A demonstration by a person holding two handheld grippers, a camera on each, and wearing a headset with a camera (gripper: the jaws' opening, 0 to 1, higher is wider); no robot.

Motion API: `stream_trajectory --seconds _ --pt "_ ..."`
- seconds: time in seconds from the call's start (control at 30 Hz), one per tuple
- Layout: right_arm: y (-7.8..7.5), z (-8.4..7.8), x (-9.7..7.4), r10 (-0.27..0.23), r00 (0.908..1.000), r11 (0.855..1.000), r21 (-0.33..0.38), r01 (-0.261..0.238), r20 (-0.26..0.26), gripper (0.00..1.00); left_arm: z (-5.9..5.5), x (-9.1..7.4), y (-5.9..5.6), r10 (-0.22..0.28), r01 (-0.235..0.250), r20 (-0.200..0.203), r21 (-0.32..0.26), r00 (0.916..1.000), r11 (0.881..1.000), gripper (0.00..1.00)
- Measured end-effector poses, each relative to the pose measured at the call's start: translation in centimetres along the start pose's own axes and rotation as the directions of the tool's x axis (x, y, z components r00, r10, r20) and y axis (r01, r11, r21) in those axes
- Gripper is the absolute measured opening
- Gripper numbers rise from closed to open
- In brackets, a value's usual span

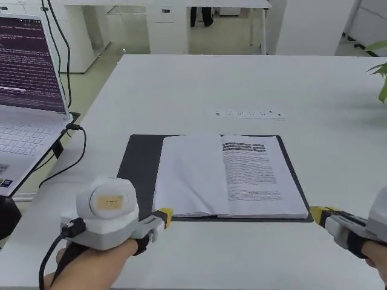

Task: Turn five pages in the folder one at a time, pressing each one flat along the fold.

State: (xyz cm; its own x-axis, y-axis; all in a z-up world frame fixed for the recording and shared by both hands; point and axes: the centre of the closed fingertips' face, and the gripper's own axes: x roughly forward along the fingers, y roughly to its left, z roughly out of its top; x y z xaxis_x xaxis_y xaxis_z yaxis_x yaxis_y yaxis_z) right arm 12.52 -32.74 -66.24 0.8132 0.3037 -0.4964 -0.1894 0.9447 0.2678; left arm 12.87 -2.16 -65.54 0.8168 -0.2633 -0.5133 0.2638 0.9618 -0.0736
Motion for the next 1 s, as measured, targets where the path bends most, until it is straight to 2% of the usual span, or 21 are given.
stream_trajectory --seconds 0.03,0.1,0.2,0.27,0.37,0.47,0.6,0.83,0.93,1.0 --pt "-0.1 0.1 -0.1 -0.001 1.0 1.0 -0.001 0.001 0.005 0.05 0.2 -0.2 0.0 0.006 -0.006 0.007 0.006 1.0 1.0 0.61" --pt "-0.2 0.2 -0.4 -0.002 0.9999 1.0 -0.005 0.002 0.013 0.16 0.4 -0.6 -0.1 0.011 -0.011 0.009 0.017 0.9999 1.0 0.69" --pt "-0.8 0.2 -0.5 0.002 0.9999 1.0 -0.003 -0.002 0.012 0.28 0.7 -1.2 -0.6 -0.003 0.003 0.015 0.04 0.9999 0.999 0.72" --pt "-0.6 0.1 -0.8 0.009 0.9998 1.0 0.008 -0.01 0.019 0.37 0.7 -1.5 -0.9 -0.012 0.012 0.012 0.026 0.9999 1.0 0.76" --pt "-0.2 0.1 -0.9 0.022 0.999 1.0 0.0 -0.022 0.04 0.56 0.6 -1.7 -1.4 -0.022 0.021 0.013 0.038 0.9997 0.999 0.82" --pt "-0.4 -0.1 -0.5 0.028 0.9991 0.999 -0.016 -0.028 0.032 0.73 0.4 -1.9 -1.7 -0.023 0.022 0.015 0.062 0.9996 0.998 0.87" --pt "-0.3 -0.2 -0.5 0.043 0.9982 0.999 -0.01 -0.042 0.042 0.98 0.7 -2.0 -2.0 -0.027 0.025 0.034 0.032 0.9991 0.999 0.98" --pt "0.1 -0.6 -0.5 0.079 0.9963 0.997 -0.024 -0.078 0.032 1.0 1.1 -2.1 -2.1 -0.021 0.019 0.062 0.03 0.9979 0.999 0.99" --pt "0.5 -0.6 -0.2 0.091 0.9954 0.994 -0.059 -0.089 0.029 1.0 0.8 -2.0 -2.0 -0.015 0.013 0.045 0.038 0.9989 0.999 0.99" --pt "1.0 -0.8 0.0 0.099 0.9951 0.992 -0.076 -0.098 0.007 1.0 0.9 -2.1 -2.0 -0.019 0.018 0.046 0.028 0.9988 0.999 0.99"
